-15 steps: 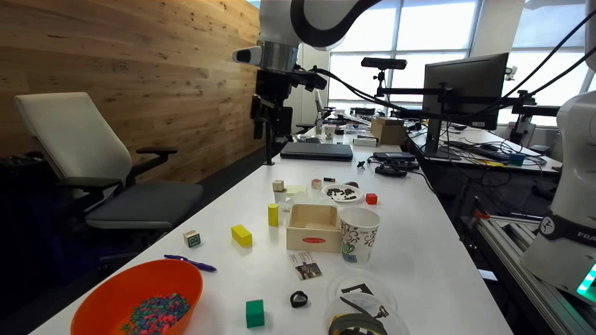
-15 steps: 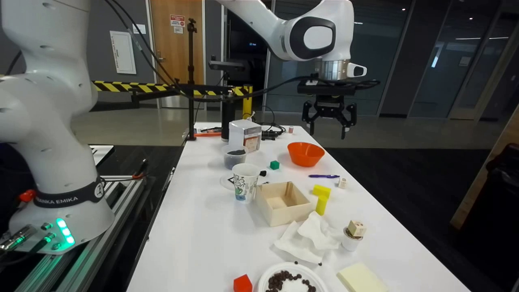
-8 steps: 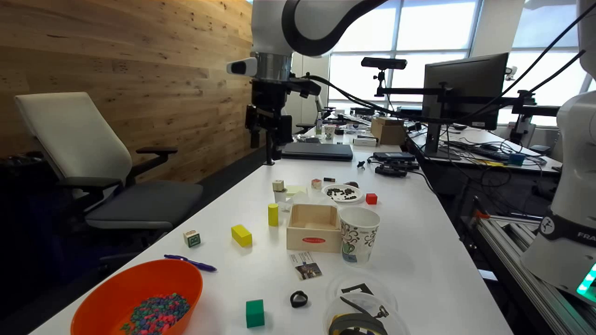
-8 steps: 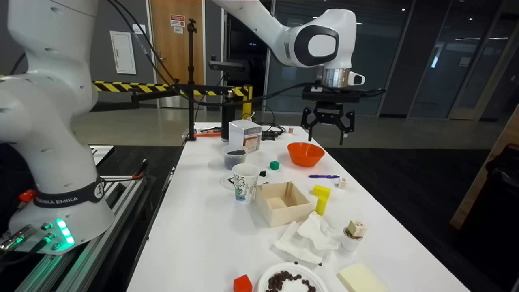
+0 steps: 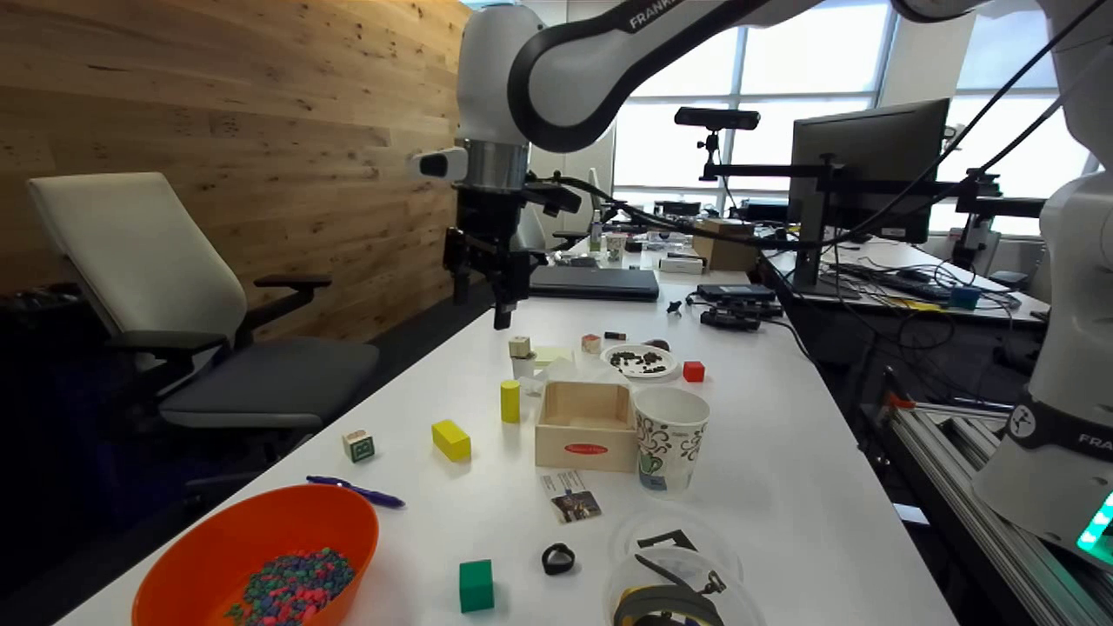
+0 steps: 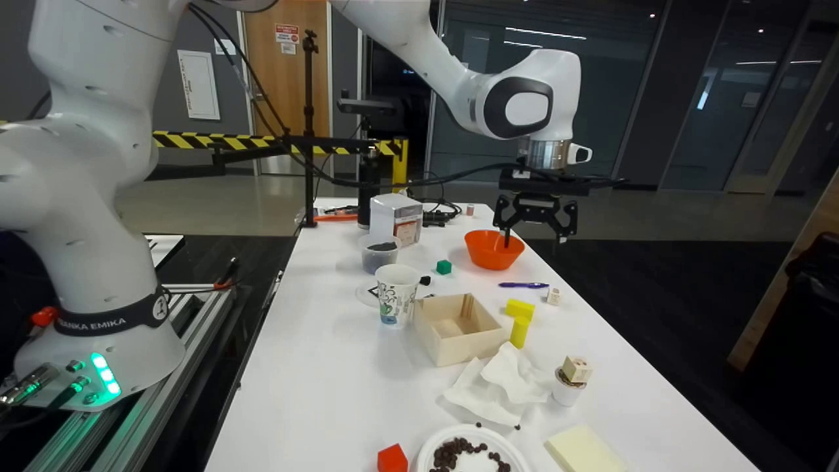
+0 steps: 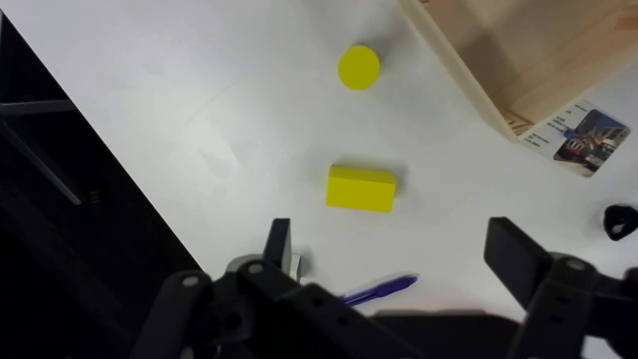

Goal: Place the yellow rectangular block inside the wooden object

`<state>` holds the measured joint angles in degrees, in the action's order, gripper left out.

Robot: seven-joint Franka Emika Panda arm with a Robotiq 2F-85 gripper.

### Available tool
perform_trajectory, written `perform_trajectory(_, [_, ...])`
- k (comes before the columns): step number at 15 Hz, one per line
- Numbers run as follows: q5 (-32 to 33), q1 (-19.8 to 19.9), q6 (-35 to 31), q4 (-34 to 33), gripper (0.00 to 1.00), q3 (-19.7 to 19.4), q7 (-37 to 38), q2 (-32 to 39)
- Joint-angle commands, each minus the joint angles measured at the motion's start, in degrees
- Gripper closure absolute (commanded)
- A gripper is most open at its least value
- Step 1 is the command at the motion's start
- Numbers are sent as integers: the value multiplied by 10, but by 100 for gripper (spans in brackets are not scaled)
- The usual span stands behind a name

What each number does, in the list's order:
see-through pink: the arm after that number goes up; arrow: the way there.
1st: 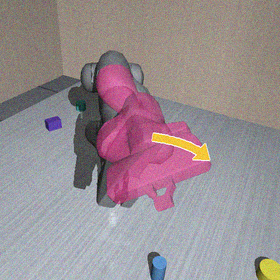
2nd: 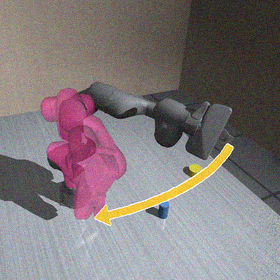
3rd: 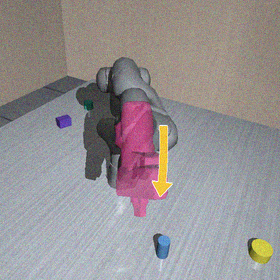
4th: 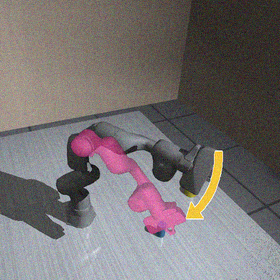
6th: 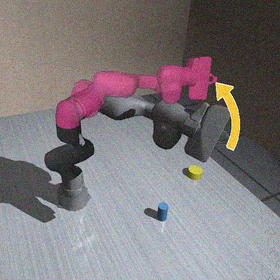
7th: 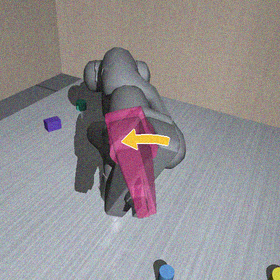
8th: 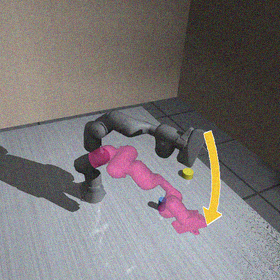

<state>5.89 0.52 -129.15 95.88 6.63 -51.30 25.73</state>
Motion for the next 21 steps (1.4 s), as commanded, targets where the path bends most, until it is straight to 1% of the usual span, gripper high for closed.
perform_trajectory(1, [-5, 4, 11, -71, 0, 9, -44, 64])
perform_trajectory(5, [-4, 1, 10, -127, 0, 16, -68, 119])
perform_trajectory(9, [-12, -6, 15, -178, 0, 24, -52, 168])
perform_trajectory(10, [-23, -3, 24, -191, 0, 32, -56, 179])
perform_trajectory(12, [-25, -7, 38, -210, 0, 35, -51, 196])
perform_trajectory(17, [-20, -18, 87, -241, 0, 22, 5, 222])
perform_trajectory(21, [-15, -19, 114, -250, 0, 19, 36, 232])
